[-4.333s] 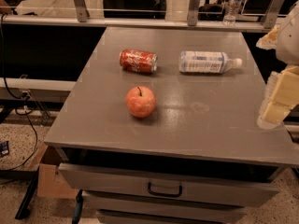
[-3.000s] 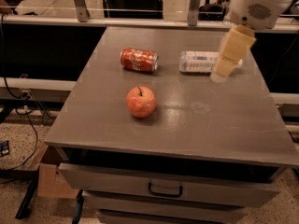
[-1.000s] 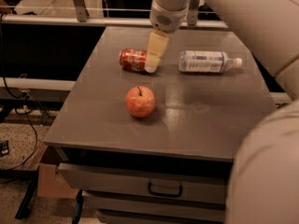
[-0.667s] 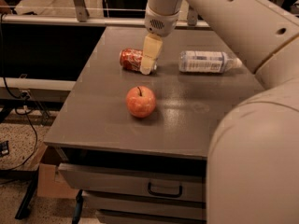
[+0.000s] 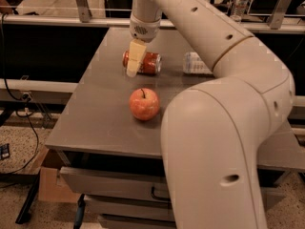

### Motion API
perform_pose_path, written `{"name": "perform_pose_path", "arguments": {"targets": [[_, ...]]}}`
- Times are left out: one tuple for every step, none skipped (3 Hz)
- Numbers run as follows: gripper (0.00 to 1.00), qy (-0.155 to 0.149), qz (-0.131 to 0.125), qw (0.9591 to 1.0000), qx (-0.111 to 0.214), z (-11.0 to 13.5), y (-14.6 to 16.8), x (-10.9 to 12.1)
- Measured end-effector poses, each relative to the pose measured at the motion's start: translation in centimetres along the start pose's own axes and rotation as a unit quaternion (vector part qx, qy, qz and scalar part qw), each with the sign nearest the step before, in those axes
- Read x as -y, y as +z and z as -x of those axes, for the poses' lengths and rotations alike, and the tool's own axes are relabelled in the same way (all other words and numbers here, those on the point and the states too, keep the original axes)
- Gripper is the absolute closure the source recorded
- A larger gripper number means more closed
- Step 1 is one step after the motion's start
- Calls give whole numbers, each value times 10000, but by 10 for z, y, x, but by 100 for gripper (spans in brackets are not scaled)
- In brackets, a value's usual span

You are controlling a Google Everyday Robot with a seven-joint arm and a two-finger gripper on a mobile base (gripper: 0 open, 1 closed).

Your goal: Place coke can upright

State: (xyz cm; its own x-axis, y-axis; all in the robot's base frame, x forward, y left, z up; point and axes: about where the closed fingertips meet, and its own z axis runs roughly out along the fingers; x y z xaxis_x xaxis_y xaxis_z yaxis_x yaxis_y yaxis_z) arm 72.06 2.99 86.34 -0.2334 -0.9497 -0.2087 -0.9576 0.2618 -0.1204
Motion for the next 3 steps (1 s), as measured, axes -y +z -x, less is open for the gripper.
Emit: {"name": "perform_pose_path", "arguments": {"targets": [[26,26,186,9998,-32,8,25,12],[49,104,192,9997,-126,8,33,20],[73,146,170,9997,-122,6,31,24]]}}
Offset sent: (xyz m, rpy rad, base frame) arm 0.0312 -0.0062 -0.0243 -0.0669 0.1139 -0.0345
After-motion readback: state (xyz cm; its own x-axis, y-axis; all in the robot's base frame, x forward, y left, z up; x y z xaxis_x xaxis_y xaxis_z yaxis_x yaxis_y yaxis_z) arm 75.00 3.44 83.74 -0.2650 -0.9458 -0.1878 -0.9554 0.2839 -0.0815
